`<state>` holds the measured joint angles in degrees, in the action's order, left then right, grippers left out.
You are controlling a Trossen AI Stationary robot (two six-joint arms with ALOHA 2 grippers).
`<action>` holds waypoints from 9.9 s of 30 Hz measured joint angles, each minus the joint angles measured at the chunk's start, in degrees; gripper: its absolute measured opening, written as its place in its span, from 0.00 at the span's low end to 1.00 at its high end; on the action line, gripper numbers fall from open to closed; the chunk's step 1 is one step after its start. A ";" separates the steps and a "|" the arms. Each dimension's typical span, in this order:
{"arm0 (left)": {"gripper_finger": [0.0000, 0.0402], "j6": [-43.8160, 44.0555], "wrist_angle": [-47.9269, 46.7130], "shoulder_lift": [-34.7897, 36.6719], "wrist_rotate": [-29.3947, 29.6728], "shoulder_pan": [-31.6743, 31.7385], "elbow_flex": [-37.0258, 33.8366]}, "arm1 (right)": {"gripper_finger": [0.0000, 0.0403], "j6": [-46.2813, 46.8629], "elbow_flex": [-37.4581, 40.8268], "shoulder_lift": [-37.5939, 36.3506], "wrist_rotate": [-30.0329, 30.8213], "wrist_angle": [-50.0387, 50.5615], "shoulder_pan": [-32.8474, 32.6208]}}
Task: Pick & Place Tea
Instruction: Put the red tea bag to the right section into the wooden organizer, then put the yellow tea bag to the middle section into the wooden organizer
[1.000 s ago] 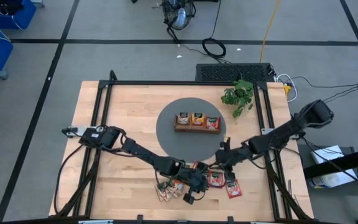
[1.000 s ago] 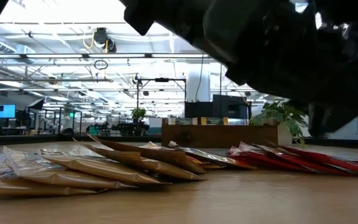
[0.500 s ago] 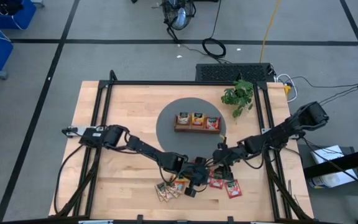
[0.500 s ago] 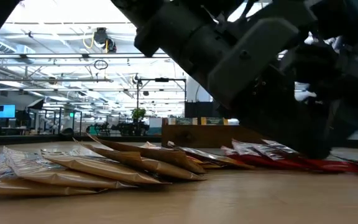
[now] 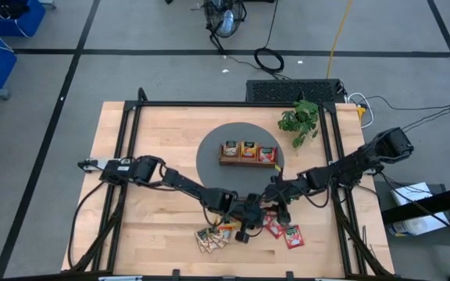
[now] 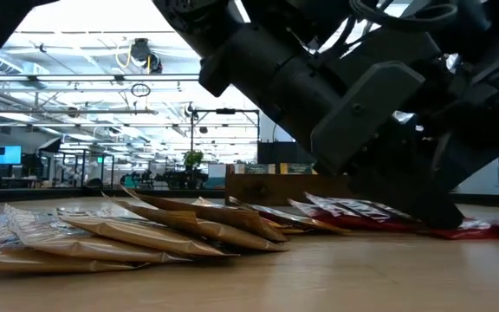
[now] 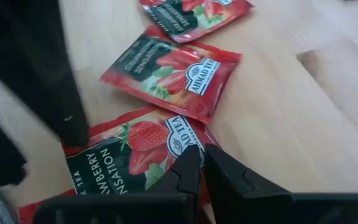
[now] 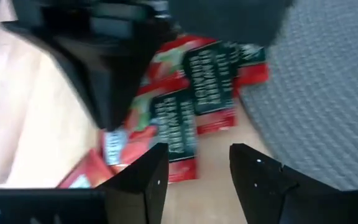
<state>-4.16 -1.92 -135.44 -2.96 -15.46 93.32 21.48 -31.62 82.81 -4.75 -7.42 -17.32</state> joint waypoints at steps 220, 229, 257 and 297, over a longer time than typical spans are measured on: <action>0.08 17.85 -34.19 12.83 31.41 -12.27 -7.32 | 0.35 -28.65 -23.50 32.36 -23.53 -17.37 12.06; 0.08 18.57 -34.65 14.06 31.92 -12.80 -7.30 | 0.35 -30.75 -23.39 32.23 -15.02 -15.00 10.42; 0.08 28.70 -24.42 15.63 28.83 -12.68 -17.33 | 0.35 -26.51 -23.17 24.39 -14.60 -13.18 10.96; 0.08 27.17 -23.92 15.39 28.81 -12.79 -17.49 | 0.44 -32.70 -23.28 30.86 -28.43 -19.34 14.20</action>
<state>23.00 -25.85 -120.05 25.85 -28.25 75.83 -11.22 -54.89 113.67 -33.18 -26.76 -3.11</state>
